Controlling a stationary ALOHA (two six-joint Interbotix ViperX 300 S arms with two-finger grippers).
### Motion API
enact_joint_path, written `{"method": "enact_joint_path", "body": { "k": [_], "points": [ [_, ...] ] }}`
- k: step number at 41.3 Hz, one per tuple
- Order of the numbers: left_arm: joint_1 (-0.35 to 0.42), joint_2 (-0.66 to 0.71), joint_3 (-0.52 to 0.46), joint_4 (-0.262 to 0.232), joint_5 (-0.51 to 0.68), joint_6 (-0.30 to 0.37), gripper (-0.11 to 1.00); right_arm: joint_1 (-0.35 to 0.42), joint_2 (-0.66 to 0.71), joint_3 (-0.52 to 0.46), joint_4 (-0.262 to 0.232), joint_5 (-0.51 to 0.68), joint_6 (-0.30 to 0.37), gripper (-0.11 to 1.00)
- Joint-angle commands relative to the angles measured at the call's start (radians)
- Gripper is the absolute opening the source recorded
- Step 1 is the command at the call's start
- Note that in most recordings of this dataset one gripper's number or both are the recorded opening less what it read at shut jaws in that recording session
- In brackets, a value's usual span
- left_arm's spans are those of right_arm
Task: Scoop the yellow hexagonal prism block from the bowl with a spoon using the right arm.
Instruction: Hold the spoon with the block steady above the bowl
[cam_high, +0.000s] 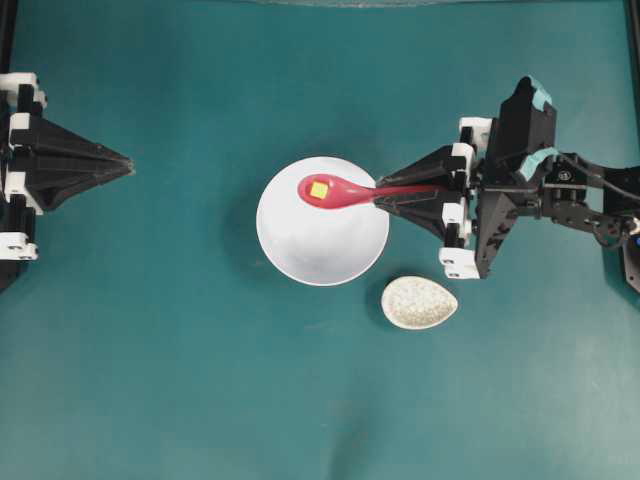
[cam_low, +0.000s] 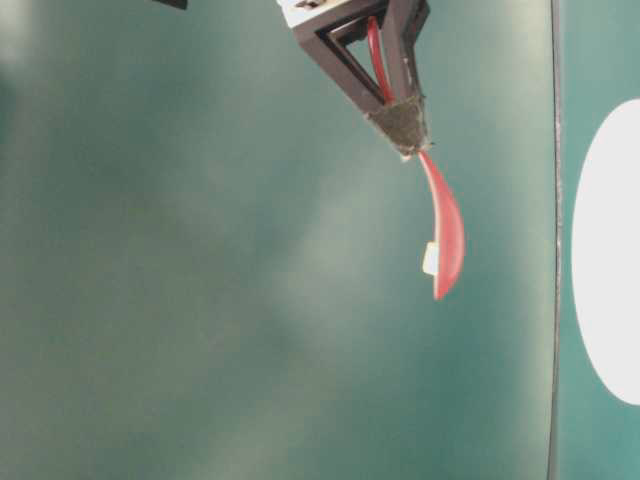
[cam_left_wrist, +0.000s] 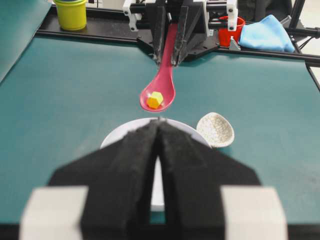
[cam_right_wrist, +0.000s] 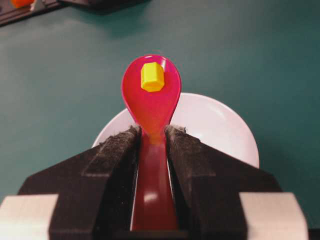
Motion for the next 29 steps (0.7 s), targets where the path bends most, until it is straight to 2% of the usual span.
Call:
{"method": "enact_joint_path", "body": {
  "k": [1, 29],
  "points": [
    [0.000, 0.005, -0.031, -0.002, 0.002, -0.002, 0.00, 0.003, -0.020, -0.009, -0.003, -0.005, -0.002, 0.26],
    [0.000, 0.005, -0.031, -0.002, 0.011, 0.000, 0.00, 0.005, -0.008, -0.018, -0.003, -0.006, -0.002, 0.26]
  ]
}}
